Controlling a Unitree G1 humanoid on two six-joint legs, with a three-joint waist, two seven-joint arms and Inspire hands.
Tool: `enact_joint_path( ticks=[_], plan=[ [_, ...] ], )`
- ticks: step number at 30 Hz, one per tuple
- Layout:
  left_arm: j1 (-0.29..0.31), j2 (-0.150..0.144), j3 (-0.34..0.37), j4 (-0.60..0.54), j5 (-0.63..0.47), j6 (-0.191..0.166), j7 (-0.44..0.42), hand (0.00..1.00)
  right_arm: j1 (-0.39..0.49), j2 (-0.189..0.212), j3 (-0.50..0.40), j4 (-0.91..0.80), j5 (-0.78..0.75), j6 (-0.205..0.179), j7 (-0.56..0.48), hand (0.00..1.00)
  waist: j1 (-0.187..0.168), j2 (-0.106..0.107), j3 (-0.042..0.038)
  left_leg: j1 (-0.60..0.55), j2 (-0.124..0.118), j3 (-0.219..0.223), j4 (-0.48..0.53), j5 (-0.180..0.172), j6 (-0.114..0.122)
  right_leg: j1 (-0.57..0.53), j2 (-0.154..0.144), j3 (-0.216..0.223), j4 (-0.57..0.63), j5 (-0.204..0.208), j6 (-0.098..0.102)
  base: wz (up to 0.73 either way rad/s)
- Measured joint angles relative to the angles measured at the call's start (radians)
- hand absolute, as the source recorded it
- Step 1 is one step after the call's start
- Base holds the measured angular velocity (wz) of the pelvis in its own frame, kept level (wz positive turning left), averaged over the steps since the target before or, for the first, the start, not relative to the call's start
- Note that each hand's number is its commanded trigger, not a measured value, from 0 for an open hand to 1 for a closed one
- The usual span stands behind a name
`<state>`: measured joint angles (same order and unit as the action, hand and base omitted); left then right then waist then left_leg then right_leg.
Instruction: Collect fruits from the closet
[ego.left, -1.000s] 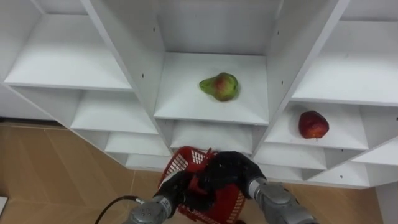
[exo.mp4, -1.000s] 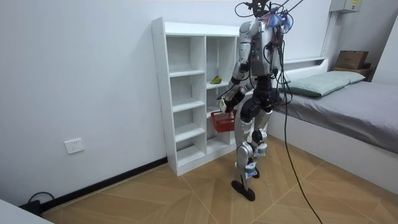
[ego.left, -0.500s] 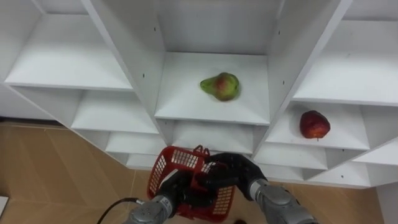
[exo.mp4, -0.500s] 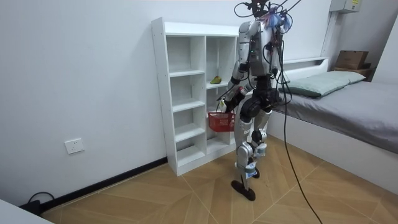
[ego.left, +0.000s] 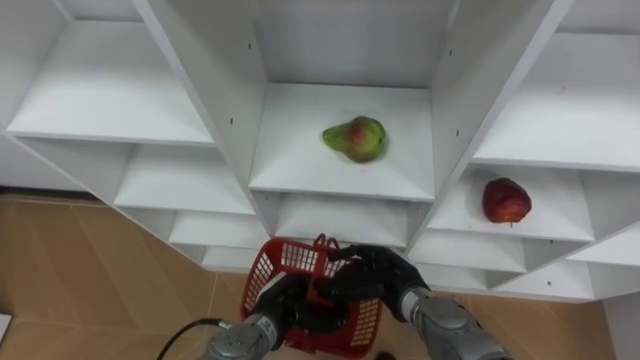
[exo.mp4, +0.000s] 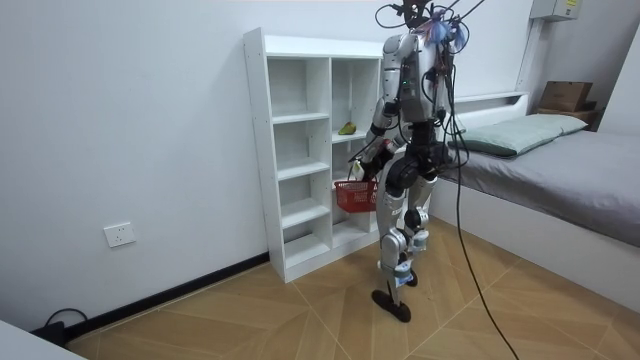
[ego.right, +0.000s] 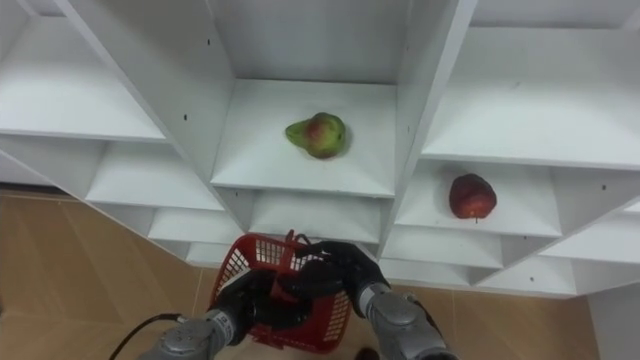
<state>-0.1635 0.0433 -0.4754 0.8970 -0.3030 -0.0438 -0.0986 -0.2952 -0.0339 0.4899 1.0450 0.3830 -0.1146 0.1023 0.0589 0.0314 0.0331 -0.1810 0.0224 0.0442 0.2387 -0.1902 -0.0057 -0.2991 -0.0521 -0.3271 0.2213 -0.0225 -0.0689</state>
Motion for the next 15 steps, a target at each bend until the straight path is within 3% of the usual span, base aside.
enact_joint_path(
  ticks=[15],
  plan=[
    [0.0, 0.008, 0.001, 0.0, 0.0, 0.0, -0.001, 1.0, 0.001, -0.001, 0.0, 0.001, 0.0, 0.0, 0.001, 0.0, 0.0, -0.01, -0.0007, 0.004, 0.001, 0.012, 0.002, 0.001, 0.002, 0.002, -0.002, 0.0, -0.001, -0.003, 0.003, 0.0]
  ],
)
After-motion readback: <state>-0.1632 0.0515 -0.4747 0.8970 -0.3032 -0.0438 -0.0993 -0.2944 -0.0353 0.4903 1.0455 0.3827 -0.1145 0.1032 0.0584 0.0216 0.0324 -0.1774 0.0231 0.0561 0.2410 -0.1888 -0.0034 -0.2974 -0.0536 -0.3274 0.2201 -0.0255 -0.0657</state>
